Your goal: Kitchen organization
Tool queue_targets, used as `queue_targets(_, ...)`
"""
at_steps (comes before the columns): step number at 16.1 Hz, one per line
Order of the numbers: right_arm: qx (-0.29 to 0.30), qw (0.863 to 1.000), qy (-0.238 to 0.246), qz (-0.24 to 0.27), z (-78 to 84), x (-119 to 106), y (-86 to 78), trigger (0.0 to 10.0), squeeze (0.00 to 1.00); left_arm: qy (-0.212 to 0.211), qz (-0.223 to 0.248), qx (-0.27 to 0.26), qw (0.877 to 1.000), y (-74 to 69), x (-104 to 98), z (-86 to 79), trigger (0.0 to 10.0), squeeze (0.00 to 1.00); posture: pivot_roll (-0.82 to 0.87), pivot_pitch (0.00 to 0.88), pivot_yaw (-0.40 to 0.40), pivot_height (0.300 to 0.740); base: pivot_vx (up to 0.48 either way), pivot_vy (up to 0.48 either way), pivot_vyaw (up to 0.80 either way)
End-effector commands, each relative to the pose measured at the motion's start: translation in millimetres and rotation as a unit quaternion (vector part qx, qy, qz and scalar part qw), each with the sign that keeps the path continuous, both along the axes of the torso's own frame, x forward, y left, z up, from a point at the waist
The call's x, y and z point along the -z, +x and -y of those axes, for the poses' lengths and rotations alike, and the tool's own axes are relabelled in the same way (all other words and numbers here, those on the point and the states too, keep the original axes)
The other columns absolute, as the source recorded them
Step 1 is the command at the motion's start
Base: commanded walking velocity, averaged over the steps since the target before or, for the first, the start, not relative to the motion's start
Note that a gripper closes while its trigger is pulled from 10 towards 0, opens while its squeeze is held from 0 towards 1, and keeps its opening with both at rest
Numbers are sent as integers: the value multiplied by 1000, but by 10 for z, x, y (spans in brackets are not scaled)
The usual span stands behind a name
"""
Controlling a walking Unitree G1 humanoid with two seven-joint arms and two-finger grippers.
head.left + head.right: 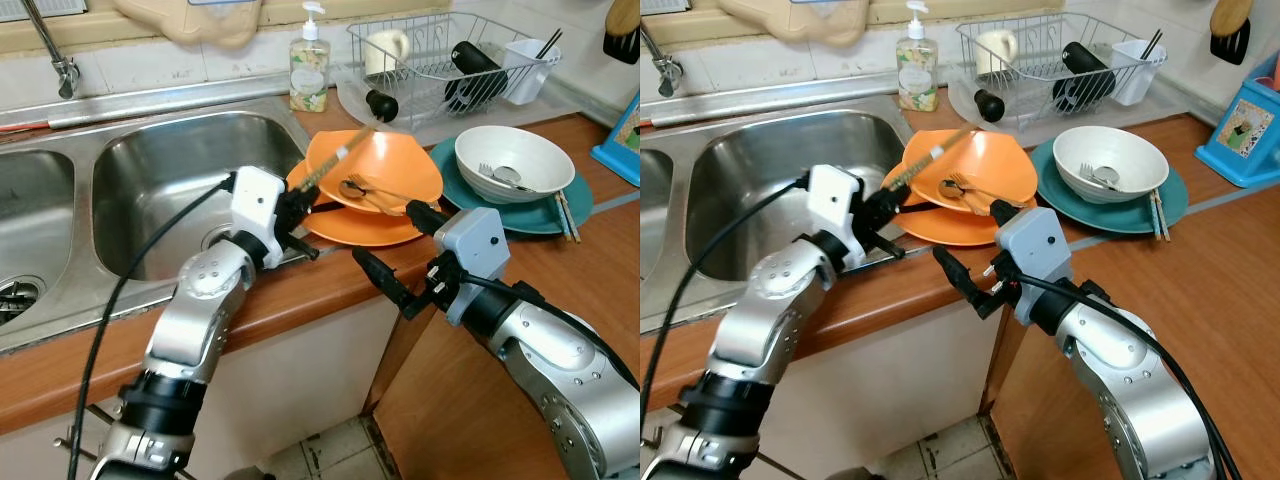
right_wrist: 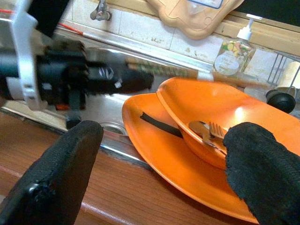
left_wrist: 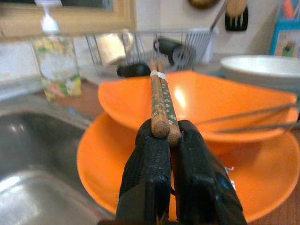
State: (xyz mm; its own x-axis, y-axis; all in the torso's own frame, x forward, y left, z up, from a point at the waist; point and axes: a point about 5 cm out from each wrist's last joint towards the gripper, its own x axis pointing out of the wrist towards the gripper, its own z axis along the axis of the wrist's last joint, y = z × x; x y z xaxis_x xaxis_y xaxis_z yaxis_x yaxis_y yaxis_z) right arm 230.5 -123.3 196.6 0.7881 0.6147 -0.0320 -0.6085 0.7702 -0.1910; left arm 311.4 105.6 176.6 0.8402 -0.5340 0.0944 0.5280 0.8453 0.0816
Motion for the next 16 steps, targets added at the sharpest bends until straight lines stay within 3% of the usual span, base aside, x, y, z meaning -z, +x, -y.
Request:
queue_targets(1,1,1000,-6,12,6,-25,-20,10000,0,-11,24,-1,1000,-31,-86,-40,1490,0,-134,0,39,740,0,0,0)
queue_targets(6,-2,1000,-8,13,-3,-22,-17,10000,0,-21,52,-35,998,-82,-162,-168,1255,0,-133,0,39,740,0,0,0)
queue_targets(7,-3,1000,-9,13,-4,-22,-20,10000,0,-24,60,-82,995,-93,-169,-313,784,0,-130,0,39,740,0,0,0)
queue_targets(9,-5,1000,-9,13,-6,-20,-21,10000,0,-29,58,-130,989,-113,-147,-494,1020,0,-130,0,39,740,0,0,0)
queue_targets(10,-9,1000,-11,12,-14,-15,-22,10000,0,2,34,-163,986,-157,-46,-661,1451,0,-125,0,36,740,0,0,0)
queue_targets(14,-10,1000,-12,12,-18,-10,-25,10000,0,22,19,-192,981,-167,20,-771,1176,0,-124,0,35,740,0,0,0)
queue_targets(15,-11,1000,-14,10,-18,-3,-28,10000,0,45,-8,-207,977,-134,103,-806,549,0,-126,0,37,740,0,0,0)
queue_targets(16,-11,1000,-16,10,-18,2,-29,10000,0,68,-34,-212,974,-111,179,-823,627,0,-126,0,37,740,0,0,0)
